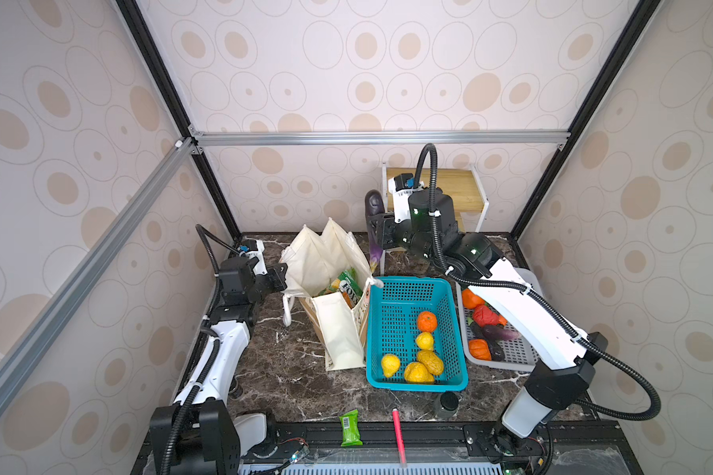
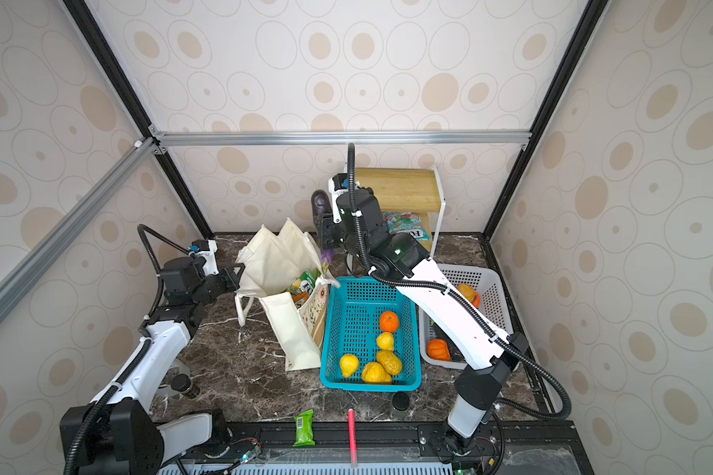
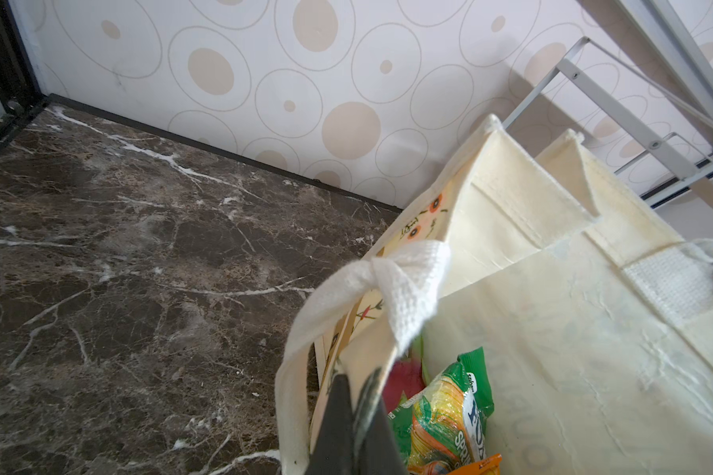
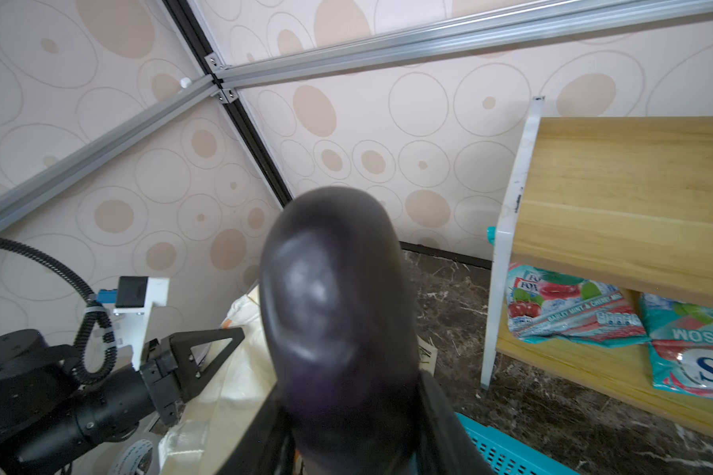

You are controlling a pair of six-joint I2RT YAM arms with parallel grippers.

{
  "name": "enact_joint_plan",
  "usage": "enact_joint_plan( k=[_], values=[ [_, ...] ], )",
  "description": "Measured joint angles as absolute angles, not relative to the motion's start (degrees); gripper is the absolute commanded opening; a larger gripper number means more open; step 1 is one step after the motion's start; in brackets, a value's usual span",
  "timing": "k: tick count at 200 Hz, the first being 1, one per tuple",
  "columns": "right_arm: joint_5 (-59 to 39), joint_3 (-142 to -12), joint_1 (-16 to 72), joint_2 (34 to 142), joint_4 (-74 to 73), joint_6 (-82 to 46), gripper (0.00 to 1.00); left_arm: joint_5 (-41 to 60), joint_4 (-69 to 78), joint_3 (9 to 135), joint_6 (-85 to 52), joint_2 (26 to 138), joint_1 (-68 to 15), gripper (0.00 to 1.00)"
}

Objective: Place the food into the grocery bag and tie it
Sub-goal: 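Lift the eggplant with the right gripper and carry it toward the tote bag, then lower the eggplant into the tote bag and open the right gripper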

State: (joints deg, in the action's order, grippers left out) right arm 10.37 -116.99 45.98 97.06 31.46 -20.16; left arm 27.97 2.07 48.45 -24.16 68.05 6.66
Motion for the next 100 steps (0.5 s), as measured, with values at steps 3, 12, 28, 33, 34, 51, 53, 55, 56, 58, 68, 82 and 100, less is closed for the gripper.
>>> enact_joint_plan(
  k=[3, 12, 28, 33, 34, 51, 53, 55, 56, 58, 68, 82, 100],
  values=[
    [10.3, -117.3, 46.1, 97.2, 31.5, -20.1, 0.28, 28.0, 2.1, 48.4, -24.2, 68.1, 6.7, 0.0],
    [10.3, -118.0, 46.2, 97.7, 31.4, -20.0, 0.27, 27.9, 2.1, 48.4, -24.2, 68.1, 6.7, 0.0],
    [10.7, -118.6, 46.3, 98.0, 31.4, -19.6, 0.27, 28.0, 2.1, 48.4, -24.2, 68.1, 6.7, 0.0],
    [10.8, -118.6, 46.3, 98.0, 31.5, -19.5, 0.27, 28.0, 2.1, 48.4, -24.2, 68.1, 6.7, 0.0],
    [10.8, -118.6, 46.3, 98.0, 31.5, -19.4, 0.27, 28.0, 2.1, 48.4, -24.2, 68.1, 6.7, 0.0],
    [11.2, -118.7, 46.3, 98.0, 31.4, -18.9, 0.27, 28.0, 2.1, 48.4, -24.2, 68.1, 6.7, 0.0],
    [11.2, -118.7, 46.3, 98.0, 31.3, -18.8, 0.28, 28.0, 2.1, 48.4, -24.2, 68.1, 6.7, 0.0],
    [11.4, -118.7, 46.3, 97.9, 31.3, -18.8, 0.27, 28.0, 2.1, 48.4, -24.2, 68.1, 6.7, 0.0],
    [11.4, -118.7, 46.3, 97.9, 31.3, -18.8, 0.27, 28.0, 2.1, 48.4, -24.2, 68.1, 6.7, 0.0],
    [11.4, -118.7, 46.3, 97.9, 31.3, -18.7, 0.27, 28.0, 2.1, 48.4, -24.2, 68.1, 6.7, 0.0],
    [12.0, -118.7, 46.3, 97.7, 31.3, -18.3, 0.27, 28.0, 2.1, 48.4, -24.2, 68.1, 6.7, 0.0],
    [12.7, -118.7, 46.4, 97.2, 31.3, -17.7, 0.27, 28.0, 2.1, 48.4, -24.2, 68.1, 6.7, 0.0],
    [13.6, -118.7, 46.4, 96.2, 31.2, -17.4, 0.27, 28.0, 2.1, 48.4, -24.2, 68.1, 6.7, 0.0]
  ],
)
